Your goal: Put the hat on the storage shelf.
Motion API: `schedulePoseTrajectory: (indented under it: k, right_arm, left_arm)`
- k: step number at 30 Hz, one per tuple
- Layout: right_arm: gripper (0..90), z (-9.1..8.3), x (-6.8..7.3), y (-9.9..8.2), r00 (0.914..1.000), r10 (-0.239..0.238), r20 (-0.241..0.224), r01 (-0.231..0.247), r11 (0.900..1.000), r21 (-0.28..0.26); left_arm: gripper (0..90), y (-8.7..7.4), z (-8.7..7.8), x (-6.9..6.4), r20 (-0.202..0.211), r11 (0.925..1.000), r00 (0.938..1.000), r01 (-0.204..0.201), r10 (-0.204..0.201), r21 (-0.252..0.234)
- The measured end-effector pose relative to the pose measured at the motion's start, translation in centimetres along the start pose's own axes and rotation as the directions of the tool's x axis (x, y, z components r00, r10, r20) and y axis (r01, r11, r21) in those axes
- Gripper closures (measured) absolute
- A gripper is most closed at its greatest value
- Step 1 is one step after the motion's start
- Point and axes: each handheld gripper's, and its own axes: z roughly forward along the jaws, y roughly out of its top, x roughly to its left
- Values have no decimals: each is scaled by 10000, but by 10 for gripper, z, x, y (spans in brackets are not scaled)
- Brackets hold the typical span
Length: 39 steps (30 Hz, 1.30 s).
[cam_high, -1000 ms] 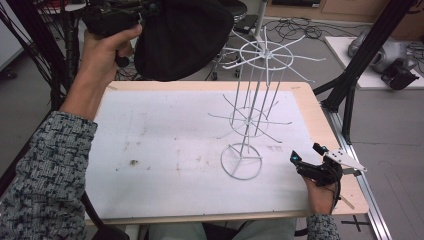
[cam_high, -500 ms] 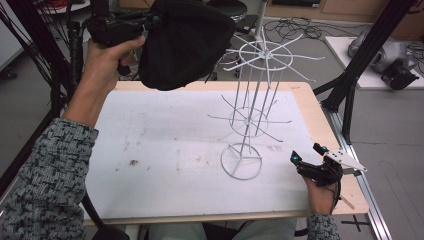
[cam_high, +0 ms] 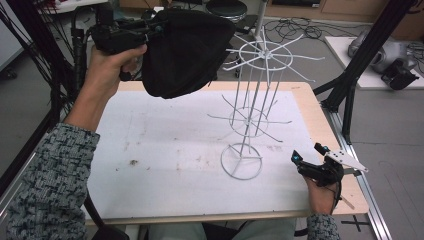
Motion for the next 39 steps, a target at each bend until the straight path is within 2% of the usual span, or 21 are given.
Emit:
schedulePoseTrajectory:
  k: [10, 18, 28, 32, 35, 39]
  right_arm:
    - [52, 1, 0, 0, 10000, -7, -53, 7, 10000, -16]
    - [52, 0, 0, 0, 10000, 25, -51, -25, 10000, -26]
    - [53, 1, 0, 0, 10000, -7, -56, 7, 10000, 15]
    - [52, 1, 0, 0, 10000, -3, -58, 3, 10000, -25]
    - [53, 1, 0, 0, 10000, 36, -47, -36, 10000, -8]
    - [52, 1, 0, 0, 10000, -49, -52, 49, 10000, 1]
  left_arm:
    - [662, -4, 2, 2, -308, 9986, 9992, -249, 264, 467]
    - [629, -13, 5, 7, -424, 9979, 9989, -167, 194, 624]
    - [569, -16, 5, 7, -753, 9947, 9963, -335, 409, 976]
    - [504, -17, 3, 9, -871, 9958, 9953, -350, 424, 841]
    - [510, -14, -3, 9, -855, 9984, 9955, -370, 406, 434]
    - [510, -12, -9, 11, -1014, 9986, 9940, -385, 421, 372]
